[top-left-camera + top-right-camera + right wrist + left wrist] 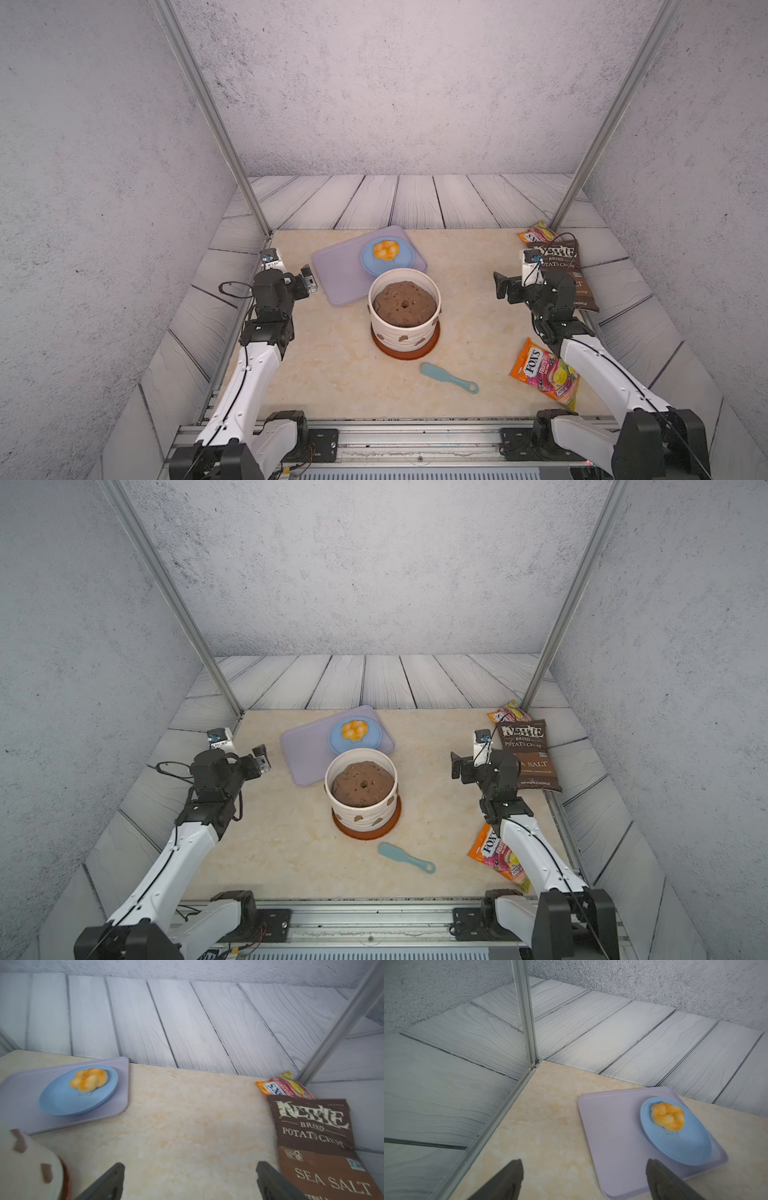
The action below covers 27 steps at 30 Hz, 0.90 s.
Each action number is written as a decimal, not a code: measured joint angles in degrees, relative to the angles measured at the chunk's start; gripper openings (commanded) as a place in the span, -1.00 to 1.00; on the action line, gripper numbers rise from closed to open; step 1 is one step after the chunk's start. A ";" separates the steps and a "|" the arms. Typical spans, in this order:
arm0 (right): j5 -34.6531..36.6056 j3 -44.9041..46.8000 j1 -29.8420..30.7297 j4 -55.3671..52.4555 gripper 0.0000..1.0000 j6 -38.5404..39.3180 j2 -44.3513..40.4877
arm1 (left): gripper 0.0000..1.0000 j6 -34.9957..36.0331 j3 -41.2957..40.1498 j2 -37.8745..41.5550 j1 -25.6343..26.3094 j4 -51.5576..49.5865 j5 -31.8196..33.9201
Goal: Scrub the dried mud off the ceramic pot
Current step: Pick up the brush from the center of the board.
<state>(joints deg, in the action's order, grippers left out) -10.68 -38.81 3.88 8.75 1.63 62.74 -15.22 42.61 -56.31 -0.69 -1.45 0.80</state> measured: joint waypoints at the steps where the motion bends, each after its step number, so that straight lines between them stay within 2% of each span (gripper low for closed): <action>1: -2.03 -1.33 0.02 -3.21 0.99 0.68 -0.63 | 0.96 -0.96 0.96 1.22 0.22 -3.41 -1.27; 7: -13.53 -6.60 1.09 -22.60 0.99 6.93 -4.85 | 0.96 -4.37 6.14 5.33 3.28 -21.29 -9.22; 12: -17.27 -6.84 6.29 -35.63 0.99 14.73 -7.67 | 0.96 -7.45 7.13 7.91 9.79 -30.05 -12.35; 19: -14.10 -4.68 18.62 -45.44 0.99 22.69 -7.87 | 0.96 -11.98 4.96 8.85 22.56 -33.22 -11.67; 27: -7.72 3.39 30.12 -42.73 0.98 22.01 -7.63 | 0.96 -18.34 -1.40 11.67 30.14 -32.98 -10.43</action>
<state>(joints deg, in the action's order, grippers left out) -18.39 -35.42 34.00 -33.98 23.64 55.11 -33.56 41.21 -44.64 29.45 -34.44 -9.63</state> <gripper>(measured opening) 0.991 0.980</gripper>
